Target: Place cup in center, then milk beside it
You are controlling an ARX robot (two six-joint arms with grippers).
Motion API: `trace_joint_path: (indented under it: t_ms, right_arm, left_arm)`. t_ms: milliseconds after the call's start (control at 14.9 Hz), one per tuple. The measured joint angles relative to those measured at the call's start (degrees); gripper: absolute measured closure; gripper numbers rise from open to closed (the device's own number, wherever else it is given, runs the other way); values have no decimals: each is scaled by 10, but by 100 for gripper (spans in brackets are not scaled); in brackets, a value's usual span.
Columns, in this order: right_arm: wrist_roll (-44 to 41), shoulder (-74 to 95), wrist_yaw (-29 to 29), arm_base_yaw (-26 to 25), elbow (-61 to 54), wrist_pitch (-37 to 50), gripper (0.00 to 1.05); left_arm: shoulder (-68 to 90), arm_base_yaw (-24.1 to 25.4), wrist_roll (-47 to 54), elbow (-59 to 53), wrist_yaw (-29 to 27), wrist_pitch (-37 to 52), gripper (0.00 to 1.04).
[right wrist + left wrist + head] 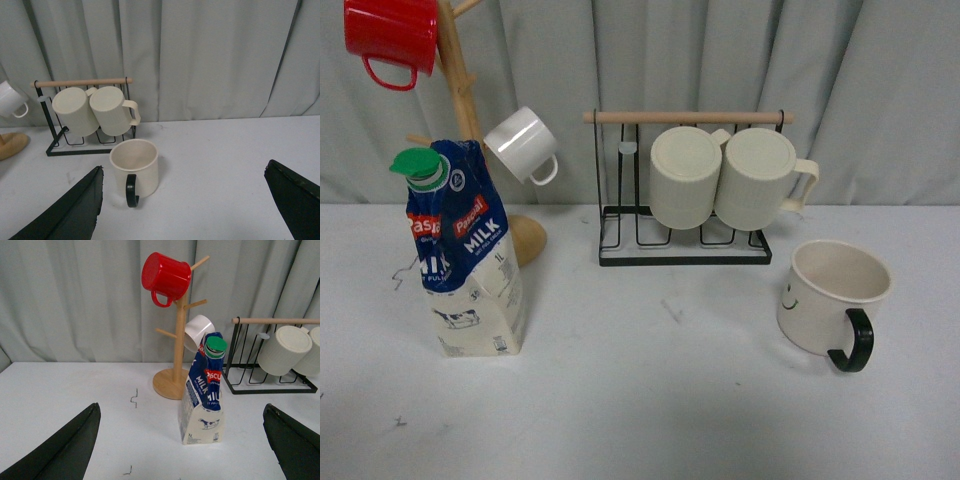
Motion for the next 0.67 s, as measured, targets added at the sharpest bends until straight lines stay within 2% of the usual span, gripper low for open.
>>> trace_joint_path:
  t_ms: [201,268,335,469,669]
  right_arm:
    - [0,0,0,0,0,0,6]
    - [0,13,0,2,14,-53,6]
    - [0,52,5,8,27,-68,6]
    - [-3,144,3,-9,82,34,6]
    - [0,377,22,-42,203,203,6]
  left_arm:
    - [0,0,0,0,0,0,7]
    - [0,0,0,0,0,0,7]
    - [0,0,0,0,0,0,7]
    - [0,0,0,0,0,0,7]
    - [0,0,0,0,0,0,7]
